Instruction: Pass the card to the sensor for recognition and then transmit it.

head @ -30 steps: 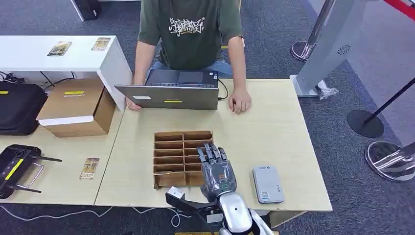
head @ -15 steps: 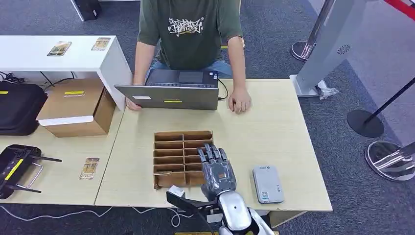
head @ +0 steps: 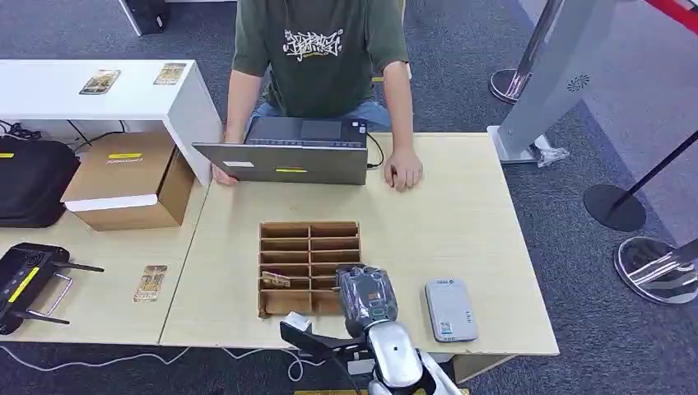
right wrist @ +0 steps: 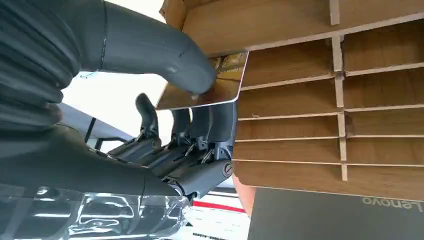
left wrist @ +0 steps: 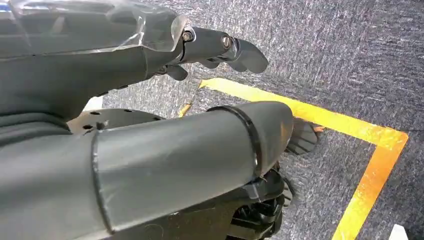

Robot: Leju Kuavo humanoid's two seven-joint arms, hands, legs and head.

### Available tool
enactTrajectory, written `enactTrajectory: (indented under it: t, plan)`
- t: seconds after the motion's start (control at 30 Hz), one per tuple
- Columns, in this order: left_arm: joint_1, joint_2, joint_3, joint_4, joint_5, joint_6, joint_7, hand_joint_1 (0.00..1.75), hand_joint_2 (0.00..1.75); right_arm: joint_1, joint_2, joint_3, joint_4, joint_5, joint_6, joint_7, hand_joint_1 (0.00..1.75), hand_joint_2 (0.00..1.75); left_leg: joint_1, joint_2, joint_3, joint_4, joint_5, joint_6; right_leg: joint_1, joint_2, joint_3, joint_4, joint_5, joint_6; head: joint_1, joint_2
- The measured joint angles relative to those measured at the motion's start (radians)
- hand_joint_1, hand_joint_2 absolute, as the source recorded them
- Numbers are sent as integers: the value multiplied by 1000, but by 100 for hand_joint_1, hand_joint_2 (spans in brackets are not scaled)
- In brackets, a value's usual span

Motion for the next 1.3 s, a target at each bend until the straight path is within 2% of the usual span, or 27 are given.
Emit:
enactTrajectory:
  t: [0.17,0.27,0.47,0.5,0.53,0.57,0.67,0.83,1.07,1.3]
  plan:
    - [0,0,0,0,5,-1,-2,0,0,0,0,0,1,0,0,0,129,175,0,0,0,0,0,0,0,0,0,0,0,0,0,0]
    - [1,0,0,0,13,0,-2,0,0,0,0,0,1,0,0,0,131,175,0,0,0,0,0,0,0,0,0,0,0,0,0,0]
    - [2,2,0,0,24,-1,-11,0,0,-8,0,1,4,3,-6,-1,143,175,0,0,0,0,0,0,0,0,0,0,0,0,0,0]
    - [2,2,0,0,25,-1,-14,0,0,-9,0,2,5,4,-11,-2,152,175,0,0,0,0,0,0,0,0,0,0,0,0,0,0]
    - [2,2,0,0,26,-1,-17,0,0,-10,0,2,6,4,-18,-2,152,175,0,0,0,0,0,0,0,0,0,0,0,0,0,0]
    - [2,2,0,0,27,-1,-22,0,0,-11,0,2,6,7,-29,0,164,175,0,0,0,0,0,0,0,0,0,0,0,0,0,0]
    - [2,2,0,0,33,-3,-33,0,0,-11,-1,2,-7,6,-76,10,173,175,0,0,0,0,0,0,0,0,0,0,0,0,0,0]
    - [2,2,0,0,39,-3,-43,0,0,24,-10,-25,-132,33,-145,23,175,175,0,0,0,0,0,0,0,0,0,0,0,0,0,0]
    - [3,5,0,0,56,-1,-55,0,0,97,-26,-111,-322,61,-225,-19,175,175,0,0,0,0,0,0,0,0,0,0,0,0,0,0]
    - [7,6,0,0,79,3,-74,0,0,159,-36,-176,-420,-7,-317,-57,175,175,0,0,0,0,0,0,0,0,0,0,0,0,0,0]
